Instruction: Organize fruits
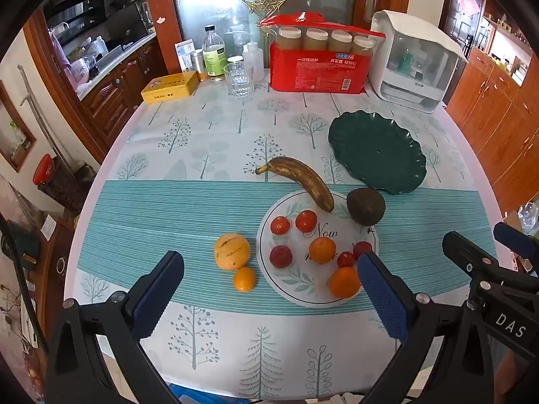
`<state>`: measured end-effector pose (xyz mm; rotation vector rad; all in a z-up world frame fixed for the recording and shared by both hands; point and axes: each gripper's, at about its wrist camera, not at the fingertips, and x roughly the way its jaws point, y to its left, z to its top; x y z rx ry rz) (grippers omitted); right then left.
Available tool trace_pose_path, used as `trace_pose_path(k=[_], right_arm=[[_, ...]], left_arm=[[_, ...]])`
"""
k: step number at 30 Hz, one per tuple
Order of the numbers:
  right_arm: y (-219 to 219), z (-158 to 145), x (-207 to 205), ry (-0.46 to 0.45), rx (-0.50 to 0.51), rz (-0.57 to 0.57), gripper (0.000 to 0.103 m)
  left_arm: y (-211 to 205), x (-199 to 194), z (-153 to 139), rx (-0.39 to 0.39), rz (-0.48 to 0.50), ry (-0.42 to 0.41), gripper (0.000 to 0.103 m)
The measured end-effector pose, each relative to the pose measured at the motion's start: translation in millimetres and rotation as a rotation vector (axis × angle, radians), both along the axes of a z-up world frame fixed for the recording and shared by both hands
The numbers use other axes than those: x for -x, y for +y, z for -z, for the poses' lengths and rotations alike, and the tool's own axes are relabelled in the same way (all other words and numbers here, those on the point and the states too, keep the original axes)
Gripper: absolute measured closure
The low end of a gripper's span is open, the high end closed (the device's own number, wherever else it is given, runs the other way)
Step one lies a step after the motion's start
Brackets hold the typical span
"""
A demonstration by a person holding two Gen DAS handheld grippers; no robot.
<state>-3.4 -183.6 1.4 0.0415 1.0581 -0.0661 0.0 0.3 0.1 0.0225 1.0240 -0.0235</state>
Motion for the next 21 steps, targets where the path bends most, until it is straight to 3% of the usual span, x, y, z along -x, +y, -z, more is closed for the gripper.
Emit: trace_pose_path(k=[21], right_arm=[[-0.2,-1.7,-6.9,0.003,0.0,-0.003,0.015]], left_arm=[[-4.5,-3.8,-1.3,-0.001,0.007,0.002,0.001]])
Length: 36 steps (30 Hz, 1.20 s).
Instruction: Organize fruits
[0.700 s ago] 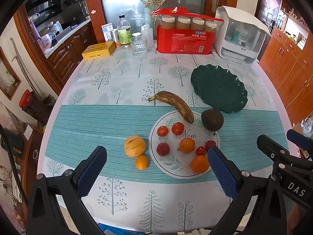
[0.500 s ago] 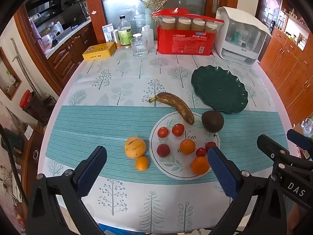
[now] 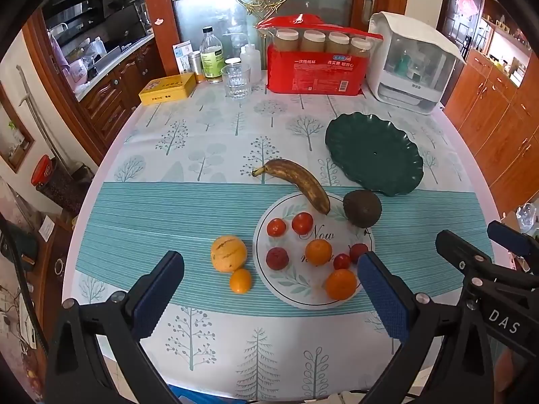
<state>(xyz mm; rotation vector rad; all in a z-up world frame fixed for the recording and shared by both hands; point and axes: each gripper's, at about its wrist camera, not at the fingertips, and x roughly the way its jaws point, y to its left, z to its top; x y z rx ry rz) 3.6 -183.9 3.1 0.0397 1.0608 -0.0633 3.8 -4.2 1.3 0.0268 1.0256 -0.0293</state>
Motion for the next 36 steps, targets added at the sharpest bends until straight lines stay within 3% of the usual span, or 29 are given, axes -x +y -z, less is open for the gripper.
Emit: trace_pose_path(k=[36], right_arm=[[-3.0,5.3,9.3,0.005,-0.011,-0.006,0.019]], left_arm=[[1.7,11.0,3.5,0.001,-0.002,-0.004,0.001]])
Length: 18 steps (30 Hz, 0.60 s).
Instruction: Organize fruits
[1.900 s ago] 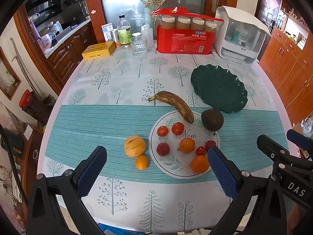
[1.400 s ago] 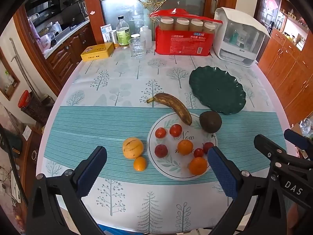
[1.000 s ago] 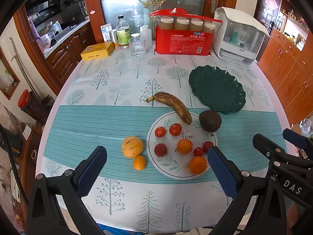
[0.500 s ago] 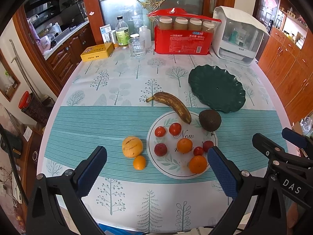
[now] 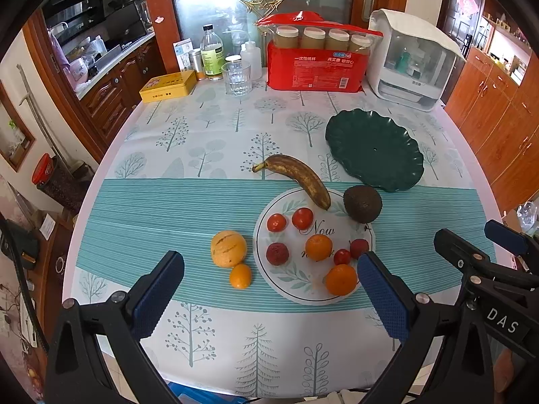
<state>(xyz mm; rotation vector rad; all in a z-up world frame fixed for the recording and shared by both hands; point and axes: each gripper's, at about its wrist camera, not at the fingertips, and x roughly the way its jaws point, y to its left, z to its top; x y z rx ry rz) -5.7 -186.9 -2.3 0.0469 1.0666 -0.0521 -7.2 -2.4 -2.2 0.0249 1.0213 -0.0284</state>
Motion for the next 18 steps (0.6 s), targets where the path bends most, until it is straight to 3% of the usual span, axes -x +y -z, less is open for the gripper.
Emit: trace_pose_path(k=[18], right_arm=[[2.7,-1.9,-0.2,0.002,0.005,0.001,0.019]], left_arm=[[0.9,1.3,-1.1,-0.019,0.002,-0.003,0.001]])
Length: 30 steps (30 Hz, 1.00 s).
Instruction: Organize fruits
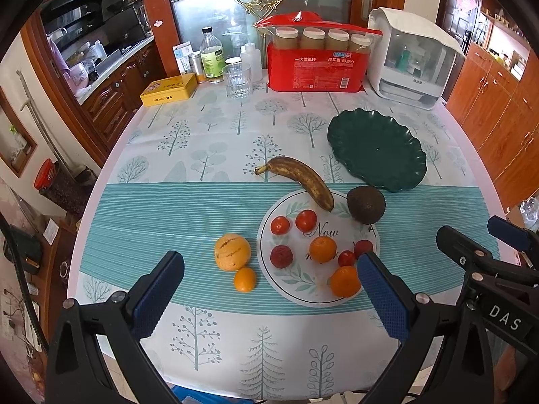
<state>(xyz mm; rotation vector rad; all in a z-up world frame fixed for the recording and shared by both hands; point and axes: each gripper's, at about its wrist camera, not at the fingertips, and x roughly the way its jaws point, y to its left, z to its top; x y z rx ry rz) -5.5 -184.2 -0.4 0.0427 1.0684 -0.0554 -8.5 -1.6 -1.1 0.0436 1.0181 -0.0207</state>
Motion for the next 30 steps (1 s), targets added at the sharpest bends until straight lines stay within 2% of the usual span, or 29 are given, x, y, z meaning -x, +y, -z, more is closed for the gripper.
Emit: trace_pose_path(k=[11,22,27,30], right_arm=[[4.9,11.0,-10.7,0.03,-0.003,0.004,0.019],[14.5,24.8,-19.3,0.049,-0.061,0.006,0.021],[15.9,31.1,-25.3,0.037,-0.035,0.036,0.021],[17.1,38.8,-29.0,0.045,-0.009,0.043,0.022]], left_arm=[[6.5,-10.9,7.7,-0.001,0.013,0.034,0.001],[25.6,-26.3,21.7,0.012,0.032,0.08,0.001],[62.3,-34.5,27.0,0.024,-0.043,0.046,0.001],[78.9,-39.6,32.5,-0.032,-0.064,0.009,0.001]])
